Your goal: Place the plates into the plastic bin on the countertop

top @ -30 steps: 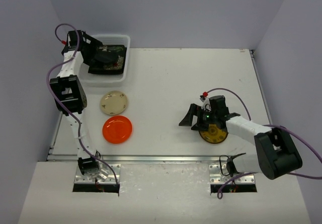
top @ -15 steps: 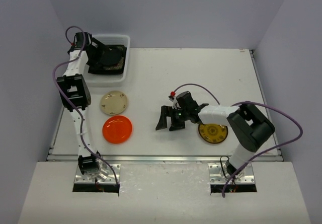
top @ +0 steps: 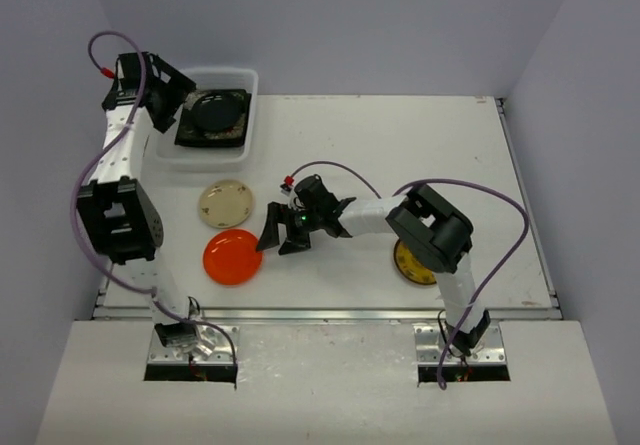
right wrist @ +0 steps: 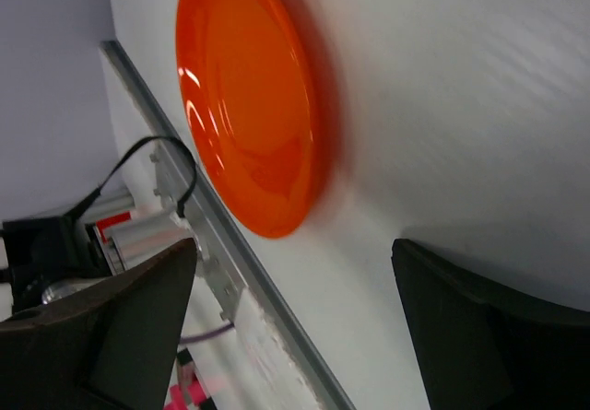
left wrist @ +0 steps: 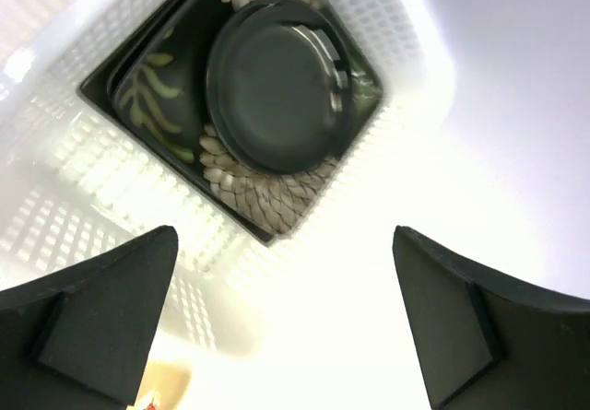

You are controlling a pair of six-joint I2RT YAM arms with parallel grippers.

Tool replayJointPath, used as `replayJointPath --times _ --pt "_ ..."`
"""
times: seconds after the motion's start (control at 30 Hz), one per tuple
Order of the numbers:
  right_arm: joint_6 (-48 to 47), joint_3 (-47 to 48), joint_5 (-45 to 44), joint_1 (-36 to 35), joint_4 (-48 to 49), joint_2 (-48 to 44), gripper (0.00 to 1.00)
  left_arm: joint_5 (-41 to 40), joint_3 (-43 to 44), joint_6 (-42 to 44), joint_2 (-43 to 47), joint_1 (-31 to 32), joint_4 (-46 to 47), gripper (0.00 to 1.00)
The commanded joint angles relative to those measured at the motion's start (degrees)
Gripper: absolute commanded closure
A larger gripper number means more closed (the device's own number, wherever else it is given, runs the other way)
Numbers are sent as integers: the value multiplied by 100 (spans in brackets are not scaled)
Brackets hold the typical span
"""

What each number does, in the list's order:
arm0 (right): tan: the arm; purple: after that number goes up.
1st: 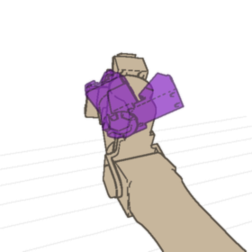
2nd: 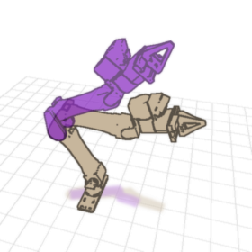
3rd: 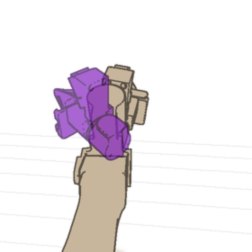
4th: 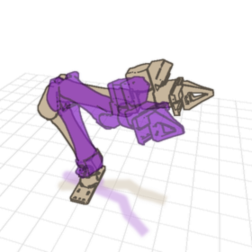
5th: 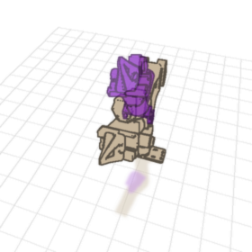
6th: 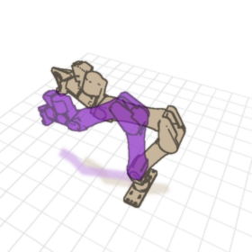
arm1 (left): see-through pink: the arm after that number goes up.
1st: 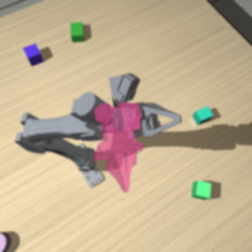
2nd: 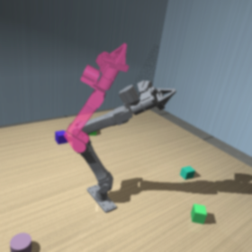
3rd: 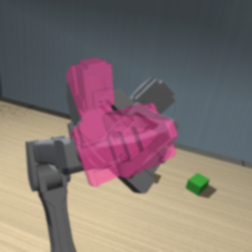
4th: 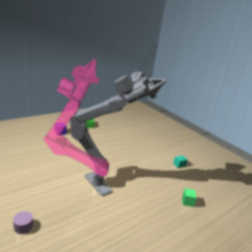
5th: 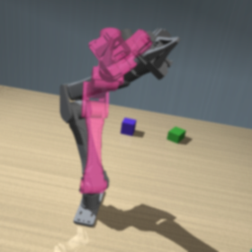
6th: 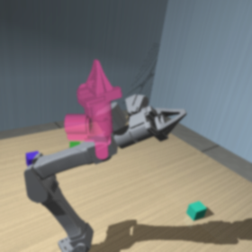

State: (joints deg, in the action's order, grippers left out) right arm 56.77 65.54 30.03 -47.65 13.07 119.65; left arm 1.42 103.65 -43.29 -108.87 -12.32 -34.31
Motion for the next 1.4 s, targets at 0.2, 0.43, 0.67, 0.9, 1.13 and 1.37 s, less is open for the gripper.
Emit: replayJointPath --times 0.2,0.43,0.67,0.9,1.13,1.37 --pt "564 930 -634 -369 -121 1385 65 567 -4012 321 4956 7 1497 0" --pt "790 -91 -1184 -359 336 605 100 1535 -5591 1010 6148 10 1469 0" --pt "6 -2058 -896 861 569 -1907 100 2576 -6439 1449 5907 878 1601 0" --pt "-1078 -2348 575 1945 -18 -3096 100 2730 -7084 1114 5419 2632 2849 1" --pt "-1007 -2570 881 2041 7 -3781 100 2720 -7016 1071 4811 2954 3267 36" --pt "-924 -2662 841 2041 66 -3971 87 2756 -6888 1037 4656 2963 3335 100"
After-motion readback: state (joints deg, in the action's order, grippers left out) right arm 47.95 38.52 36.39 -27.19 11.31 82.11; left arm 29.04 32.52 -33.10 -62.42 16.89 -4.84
